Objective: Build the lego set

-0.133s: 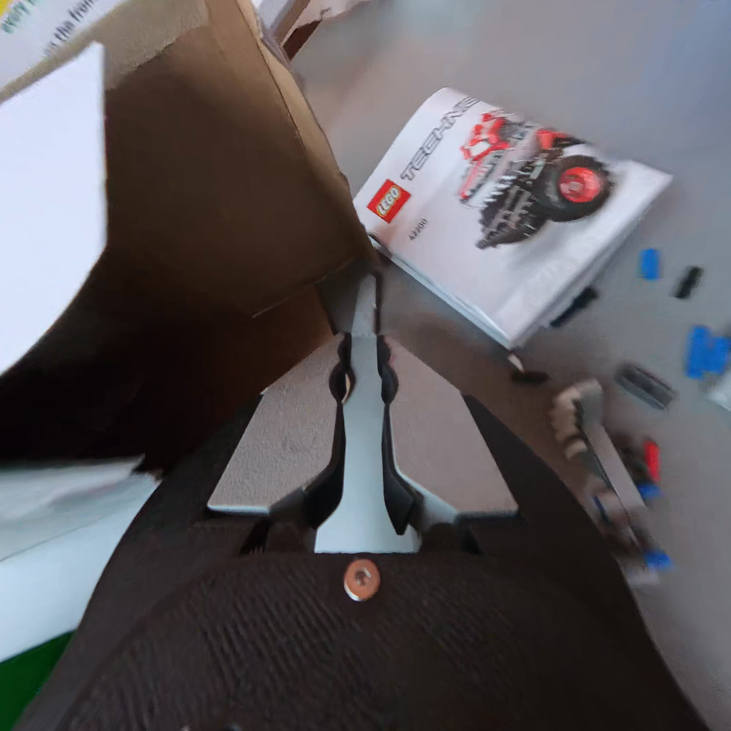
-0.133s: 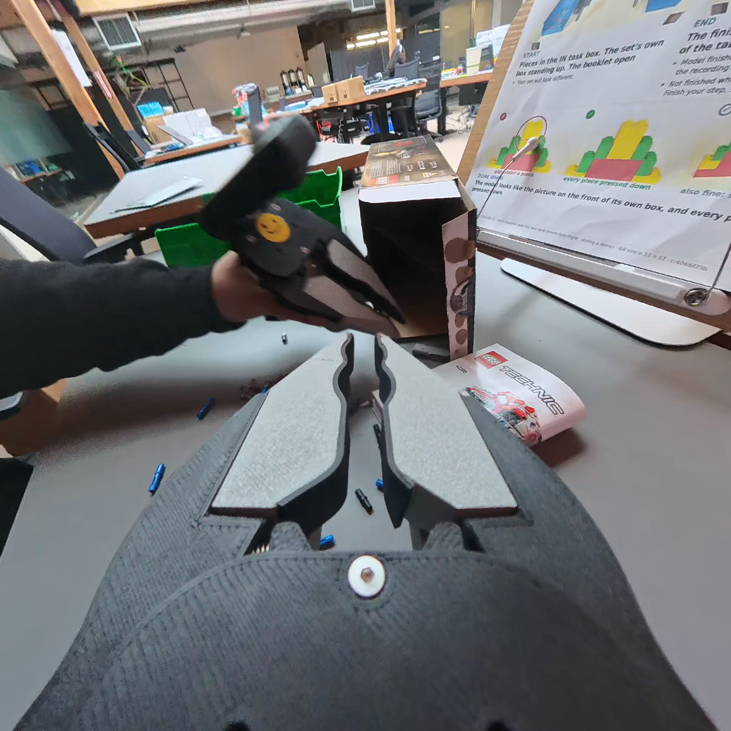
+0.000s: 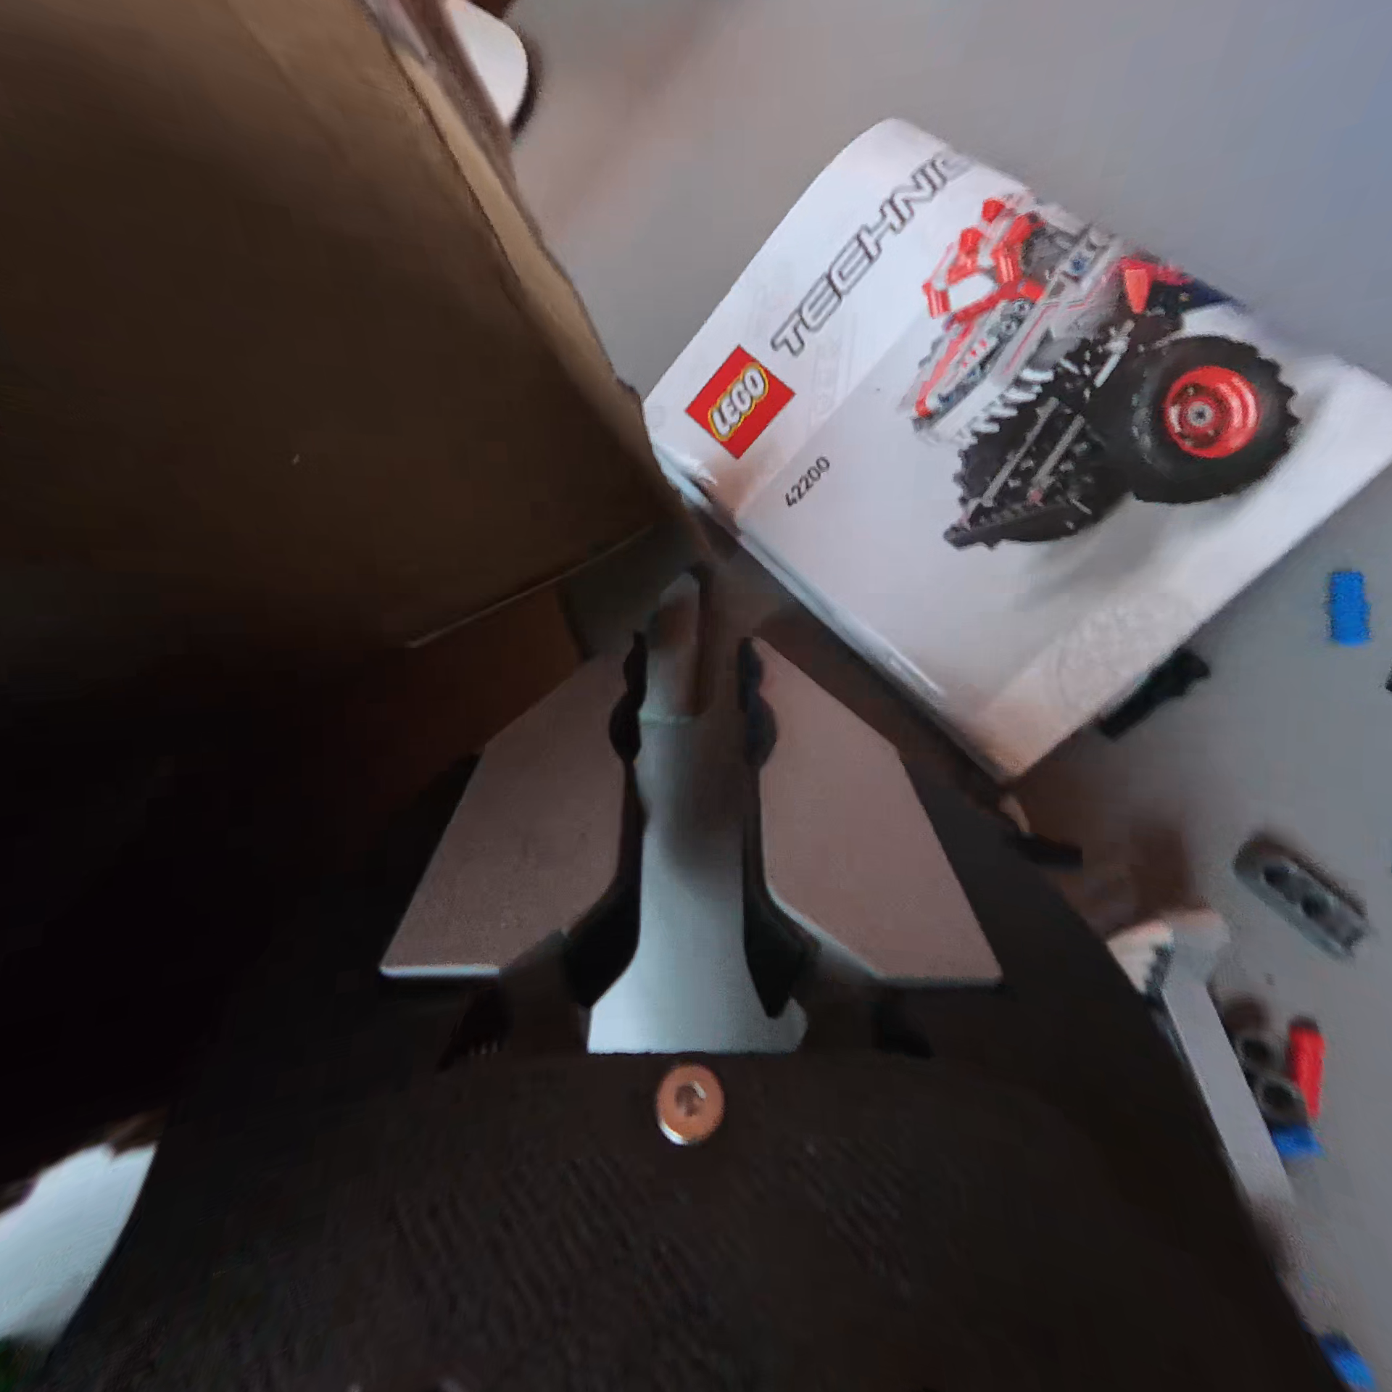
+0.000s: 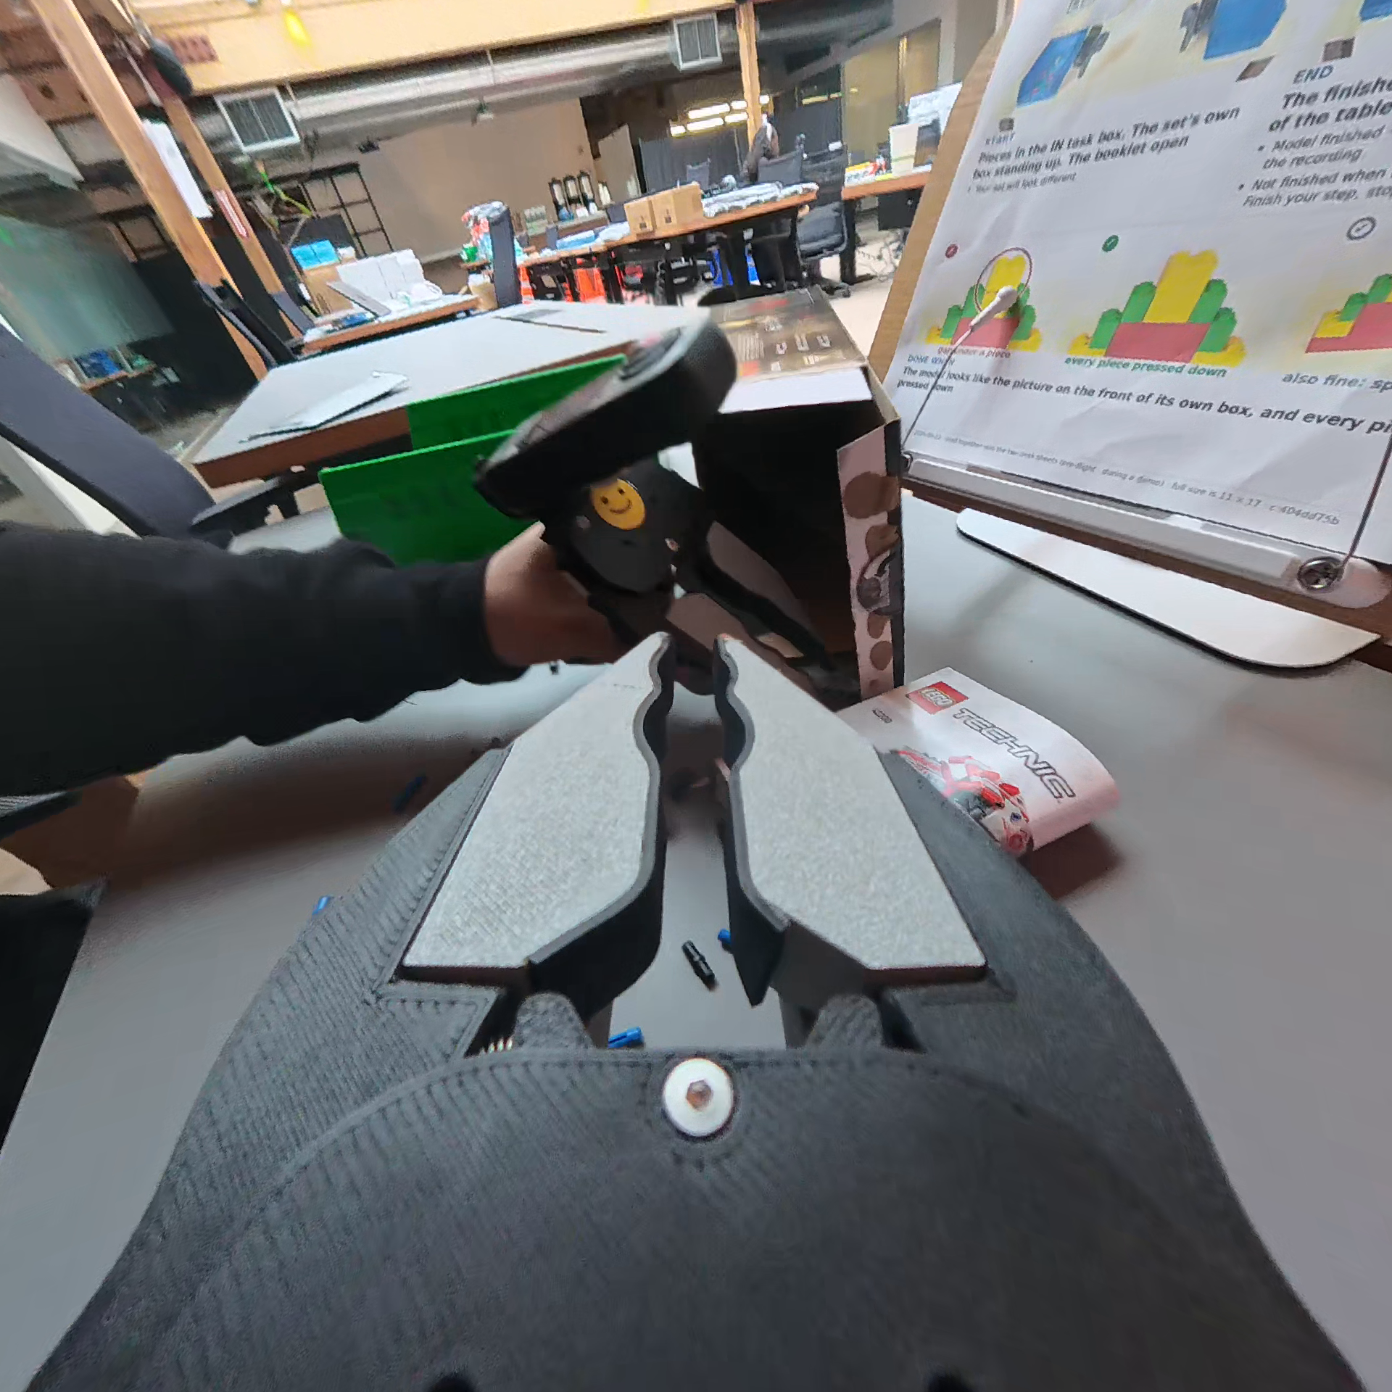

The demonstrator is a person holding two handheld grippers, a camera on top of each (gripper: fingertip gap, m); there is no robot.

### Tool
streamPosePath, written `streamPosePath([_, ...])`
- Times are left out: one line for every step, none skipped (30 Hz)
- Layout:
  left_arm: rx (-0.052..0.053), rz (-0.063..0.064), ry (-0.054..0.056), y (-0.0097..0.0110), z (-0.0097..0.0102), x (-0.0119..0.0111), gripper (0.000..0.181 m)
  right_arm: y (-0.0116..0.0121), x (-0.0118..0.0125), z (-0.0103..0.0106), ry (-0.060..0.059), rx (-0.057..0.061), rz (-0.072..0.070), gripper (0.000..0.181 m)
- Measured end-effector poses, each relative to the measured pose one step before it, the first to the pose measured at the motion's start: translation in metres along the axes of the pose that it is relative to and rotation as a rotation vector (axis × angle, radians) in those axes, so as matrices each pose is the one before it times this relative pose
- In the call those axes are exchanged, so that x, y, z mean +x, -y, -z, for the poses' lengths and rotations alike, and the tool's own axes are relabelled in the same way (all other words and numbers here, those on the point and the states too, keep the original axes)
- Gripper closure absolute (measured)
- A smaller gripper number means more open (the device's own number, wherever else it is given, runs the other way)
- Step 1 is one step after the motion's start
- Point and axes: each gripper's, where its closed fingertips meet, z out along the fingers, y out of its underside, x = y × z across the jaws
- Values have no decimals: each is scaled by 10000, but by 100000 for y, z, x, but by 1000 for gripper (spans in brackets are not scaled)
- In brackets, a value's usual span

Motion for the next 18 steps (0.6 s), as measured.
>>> streamPosePath([114,-73,179,306,-382,-258,163,316,-174,147,131,128,-49,175])
streamPosePath([1,-146,213,201,-337,-345,167,325,-160,151,95,140,-30,175])
streamPosePath([-63,-194,-55,138,-220,7,172,272,-105,128,63,113,-1,175])
streamPosePath([-148,-78,-54,42,-87,-62,172,177,-41,118,34,67,-5,175])
streamPosePath([-193,125,-141,-29,-4,63,172,73,14,90,21,26,-18,175])
streamPosePath([-137,169,-455,-102,208,550,172,32,83,102,-5,5,-36,176])
streamPosePath([-82,223,-655,-187,370,921,172,60,142,120,-33,30,-40,176])
streamPosePath([-103,261,-482,-389,412,735,172,115,117,138,-14,63,-39,176])
streamPosePath([-127,176,-298,-556,472,496,172,131,26,131,27,71,-39,176])
streamPosePath([-110,112,-327,-631,494,612,172,107,72,124,8,55,-49,176])
streamPosePath([-118,94,-454,-701,514,885,172,68,65,98,-1,44,-42,176])
streamPosePath([-139,74,-526,-753,490,1053,172,28,43,67,18,28,-37,176])
streamPosePath([-161,107,-437,-813,478,882,172,-14,-47,10,70,-2,-41,176])
streamPosePath([-156,118,-283,-805,469,580,172,-94,-133,-63,136,-49,-52,175])
streamPosePath([-97,128,-281,-724,433,534,171,-345,-253,-193,231,-175,-82,175])
streamPosePath([-27,144,-508,-590,441,854,169,-777,-213,-333,249,-435,-107,175])
streamPosePath([0,137,-596,-484,491,1026,168,-1130,145,-455,14,-651,-53,175])
streamPosePath([94,106,-441,-283,574,868,166,-1403,387,-559,-190,-800,94,173])
